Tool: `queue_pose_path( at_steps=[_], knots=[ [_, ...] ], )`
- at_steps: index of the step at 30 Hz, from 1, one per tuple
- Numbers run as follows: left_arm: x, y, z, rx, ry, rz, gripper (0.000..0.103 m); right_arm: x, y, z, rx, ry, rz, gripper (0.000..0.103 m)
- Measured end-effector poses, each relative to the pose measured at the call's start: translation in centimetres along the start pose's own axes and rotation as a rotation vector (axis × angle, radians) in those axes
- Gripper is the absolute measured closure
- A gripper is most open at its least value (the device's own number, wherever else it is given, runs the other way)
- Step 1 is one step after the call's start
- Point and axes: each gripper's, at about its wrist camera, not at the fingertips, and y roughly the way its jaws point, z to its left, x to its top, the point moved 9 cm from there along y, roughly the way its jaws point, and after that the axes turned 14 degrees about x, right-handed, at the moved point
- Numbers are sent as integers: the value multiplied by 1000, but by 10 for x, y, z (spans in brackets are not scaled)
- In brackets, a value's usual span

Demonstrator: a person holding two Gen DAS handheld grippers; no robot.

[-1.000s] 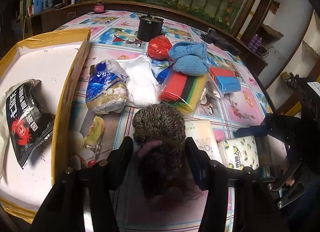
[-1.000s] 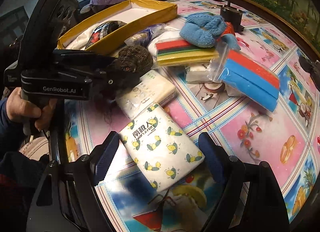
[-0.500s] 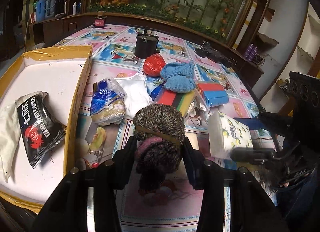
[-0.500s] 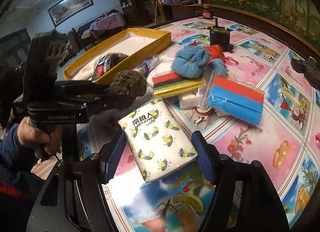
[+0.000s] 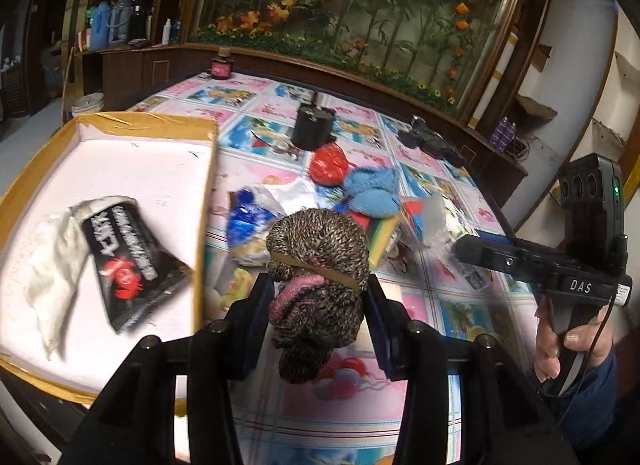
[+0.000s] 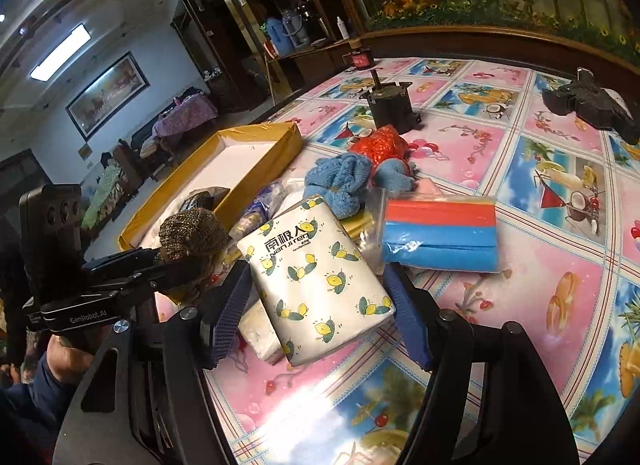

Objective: Organize soft objects
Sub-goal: 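Carry the yarn ball with the left gripper while the right gripper drops the tissue pack into the box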

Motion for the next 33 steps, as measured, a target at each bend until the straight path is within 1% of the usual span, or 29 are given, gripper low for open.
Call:
queue_pose_path(
  at_steps=[3, 6, 9, 11, 19, 26, 33],
  knots=[
    [6, -10, 16, 26, -22, -34, 58, 5, 5, 17, 31, -10, -6, 34],
    [12, -20, 34, 79, -33, -74, 58, 11, 16, 36, 42, -33, -2, 34],
    [16, -26, 54, 150, -45, -106, 58, 17, 35, 55, 60, -55, 19, 34],
    [17, -28, 67, 183, -58, -117, 58, 19, 50, 67, 78, -67, 42, 34],
    [17, -28, 109, 240, -129, -125, 58, 28, 98, 105, 105, -109, 102, 34],
    [16, -24, 128, 293, -138, -135, 58, 35, 125, 120, 95, -126, 133, 34],
    [11, -17, 143, 320, -150, -126, 58, 45, 151, 129, 74, -133, 159, 34]
  ],
)
